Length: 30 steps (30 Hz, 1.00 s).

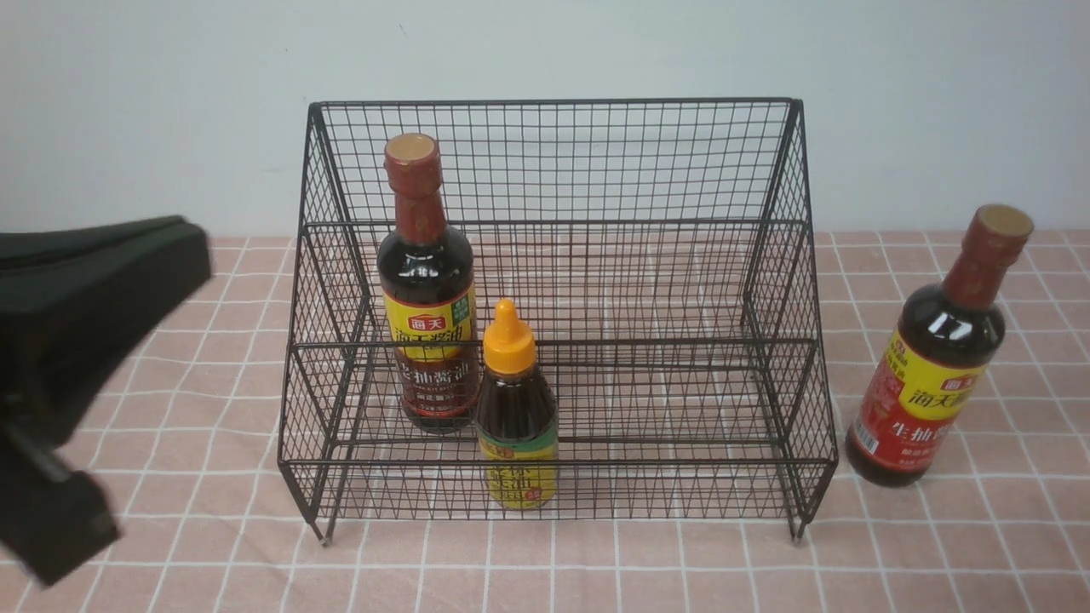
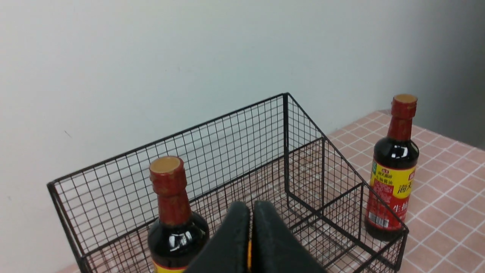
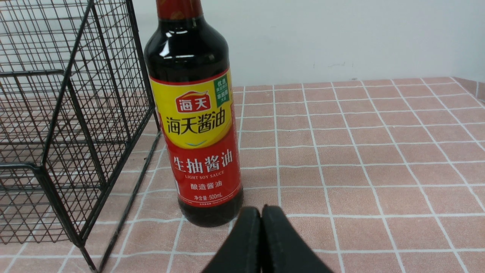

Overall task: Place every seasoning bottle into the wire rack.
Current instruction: Use the right arm to grab the condiment bottle closest to it

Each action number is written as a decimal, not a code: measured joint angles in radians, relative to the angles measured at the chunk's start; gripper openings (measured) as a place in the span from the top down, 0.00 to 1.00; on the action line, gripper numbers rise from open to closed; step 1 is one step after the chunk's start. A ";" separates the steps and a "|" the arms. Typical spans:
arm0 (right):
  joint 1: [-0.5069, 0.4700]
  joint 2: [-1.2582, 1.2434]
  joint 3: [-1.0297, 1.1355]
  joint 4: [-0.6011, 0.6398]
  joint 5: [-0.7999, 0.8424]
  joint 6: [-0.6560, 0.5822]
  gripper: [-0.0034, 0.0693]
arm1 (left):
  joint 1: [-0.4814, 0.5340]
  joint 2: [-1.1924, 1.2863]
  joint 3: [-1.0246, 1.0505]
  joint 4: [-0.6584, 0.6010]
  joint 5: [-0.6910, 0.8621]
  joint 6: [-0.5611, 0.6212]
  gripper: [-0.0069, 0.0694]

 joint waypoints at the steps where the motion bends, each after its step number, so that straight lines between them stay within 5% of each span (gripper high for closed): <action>1: 0.000 0.000 0.000 0.000 0.000 0.000 0.97 | 0.000 -0.009 0.000 0.000 0.000 -0.002 0.92; 11: 0.000 0.000 0.000 0.000 0.000 0.000 0.97 | 0.000 -0.110 0.000 0.001 0.022 -0.006 0.92; 18: 0.000 0.000 0.000 0.000 0.000 0.000 0.97 | 0.045 -0.196 0.038 0.051 0.185 -0.003 0.92; 30: 0.000 0.000 0.000 0.000 0.000 0.000 0.97 | 0.502 -0.544 0.567 -0.063 0.145 0.114 0.92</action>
